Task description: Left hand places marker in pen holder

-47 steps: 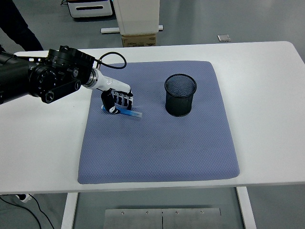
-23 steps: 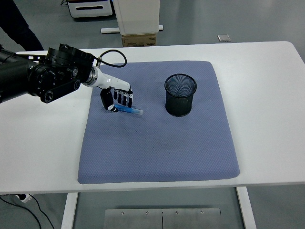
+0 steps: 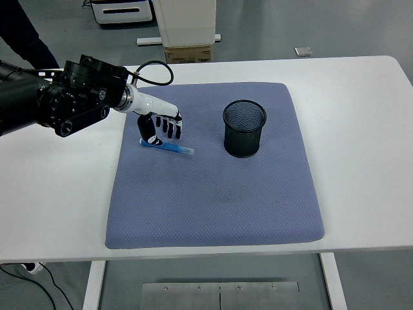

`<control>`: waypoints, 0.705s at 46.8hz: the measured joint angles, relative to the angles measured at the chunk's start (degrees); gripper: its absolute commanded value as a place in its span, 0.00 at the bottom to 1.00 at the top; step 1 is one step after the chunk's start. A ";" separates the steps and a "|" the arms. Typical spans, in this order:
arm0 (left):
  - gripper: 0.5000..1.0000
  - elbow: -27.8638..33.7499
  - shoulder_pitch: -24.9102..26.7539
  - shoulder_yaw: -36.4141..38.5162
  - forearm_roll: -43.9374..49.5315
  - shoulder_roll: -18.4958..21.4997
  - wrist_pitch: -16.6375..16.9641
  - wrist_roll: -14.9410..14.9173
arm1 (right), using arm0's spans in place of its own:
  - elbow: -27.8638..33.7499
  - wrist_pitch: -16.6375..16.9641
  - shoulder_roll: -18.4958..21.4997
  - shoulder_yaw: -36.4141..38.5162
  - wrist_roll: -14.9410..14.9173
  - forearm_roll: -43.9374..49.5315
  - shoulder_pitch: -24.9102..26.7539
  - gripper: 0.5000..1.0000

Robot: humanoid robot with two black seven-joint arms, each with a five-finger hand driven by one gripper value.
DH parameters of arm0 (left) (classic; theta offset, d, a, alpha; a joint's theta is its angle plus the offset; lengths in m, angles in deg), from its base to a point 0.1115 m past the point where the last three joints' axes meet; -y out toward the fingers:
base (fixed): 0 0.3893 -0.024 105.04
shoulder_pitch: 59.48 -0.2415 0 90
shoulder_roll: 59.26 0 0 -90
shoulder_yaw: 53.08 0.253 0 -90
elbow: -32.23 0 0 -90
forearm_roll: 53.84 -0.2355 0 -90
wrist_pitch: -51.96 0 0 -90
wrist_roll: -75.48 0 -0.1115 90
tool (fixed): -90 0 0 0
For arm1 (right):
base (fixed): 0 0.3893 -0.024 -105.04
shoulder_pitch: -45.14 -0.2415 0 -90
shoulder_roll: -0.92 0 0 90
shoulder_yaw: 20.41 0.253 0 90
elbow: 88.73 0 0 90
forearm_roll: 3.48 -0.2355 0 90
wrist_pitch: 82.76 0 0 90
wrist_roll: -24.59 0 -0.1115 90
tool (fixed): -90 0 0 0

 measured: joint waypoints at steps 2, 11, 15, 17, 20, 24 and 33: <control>0.36 0.31 0.00 0.00 -0.27 0.00 -0.06 0.05 | -0.01 0.00 0.00 0.00 0.00 0.00 0.00 1.00; 0.34 1.23 -0.03 0.02 -1.54 -0.03 0.02 0.07 | 0.00 0.00 0.00 0.00 0.00 0.00 0.00 1.00; 0.33 1.24 -0.16 0.02 -1.91 -0.17 0.14 0.05 | 0.00 0.00 0.00 0.00 0.00 0.00 0.00 1.00; 0.33 1.32 -0.25 0.02 -2.14 -0.17 0.22 0.02 | 0.00 0.00 0.00 0.00 0.00 0.00 0.00 1.00; 0.32 1.44 -0.33 0.02 -2.39 -0.17 0.26 0.00 | 0.00 0.00 0.00 0.00 0.00 0.00 0.00 1.00; 0.31 1.51 -0.41 0.02 -2.75 -0.17 0.48 -0.01 | -0.01 0.00 0.00 0.00 0.00 0.00 0.00 1.00; 0.29 1.57 -0.46 0.02 -3.00 -0.18 0.96 -0.01 | 0.00 0.00 0.00 0.00 0.00 0.00 0.00 1.00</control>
